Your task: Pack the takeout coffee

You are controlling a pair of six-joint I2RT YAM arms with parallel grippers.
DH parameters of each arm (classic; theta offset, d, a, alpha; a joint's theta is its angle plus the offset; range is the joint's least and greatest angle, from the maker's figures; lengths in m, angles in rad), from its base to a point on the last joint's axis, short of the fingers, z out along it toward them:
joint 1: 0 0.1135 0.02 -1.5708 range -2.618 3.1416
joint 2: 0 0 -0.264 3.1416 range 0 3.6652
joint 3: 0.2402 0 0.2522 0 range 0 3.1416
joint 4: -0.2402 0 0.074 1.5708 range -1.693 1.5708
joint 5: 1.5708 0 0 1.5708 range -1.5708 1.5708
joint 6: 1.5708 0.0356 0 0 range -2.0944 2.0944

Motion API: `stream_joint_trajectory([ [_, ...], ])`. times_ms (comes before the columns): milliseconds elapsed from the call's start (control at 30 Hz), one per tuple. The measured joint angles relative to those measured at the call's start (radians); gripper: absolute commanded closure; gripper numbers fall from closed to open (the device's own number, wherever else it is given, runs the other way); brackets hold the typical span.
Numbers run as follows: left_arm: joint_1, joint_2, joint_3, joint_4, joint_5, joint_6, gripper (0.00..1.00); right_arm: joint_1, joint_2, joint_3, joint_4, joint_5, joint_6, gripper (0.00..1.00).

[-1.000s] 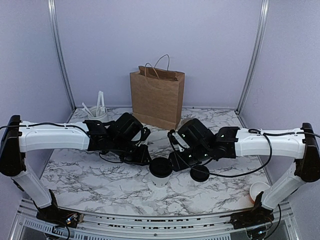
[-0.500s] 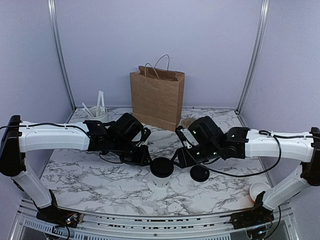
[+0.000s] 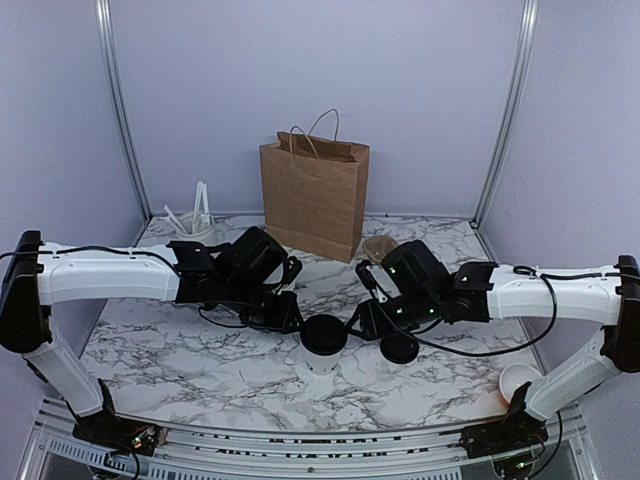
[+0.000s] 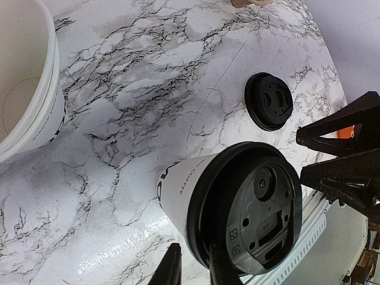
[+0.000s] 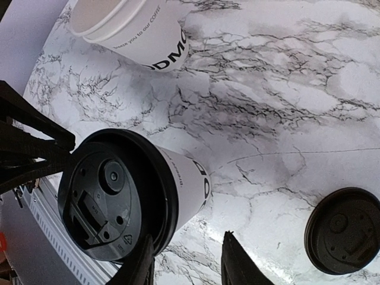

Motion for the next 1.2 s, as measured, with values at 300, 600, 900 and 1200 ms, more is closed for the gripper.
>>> stream_joint_trajectory([
  [300, -0.003, 0.000, 0.000, -0.003, 0.002, 0.000, 0.82, 0.000, 0.004, 0.000, 0.030, -0.021, 0.005, 0.64],
  [600, -0.003, 0.008, 0.000, -0.015, 0.009, 0.000, 0.83, 0.000, 0.021, -0.018, 0.047, -0.032, 0.007, 0.65],
  [900, -0.006, 0.019, 0.011, -0.022, 0.007, 0.003, 0.88, -0.005, 0.035, -0.019, 0.071, -0.047, 0.010, 0.68],
  [1200, -0.013, 0.024, 0.013, -0.022, 0.001, 0.004, 0.91, -0.006, 0.035, -0.027, 0.083, -0.050, 0.009, 0.68],
])
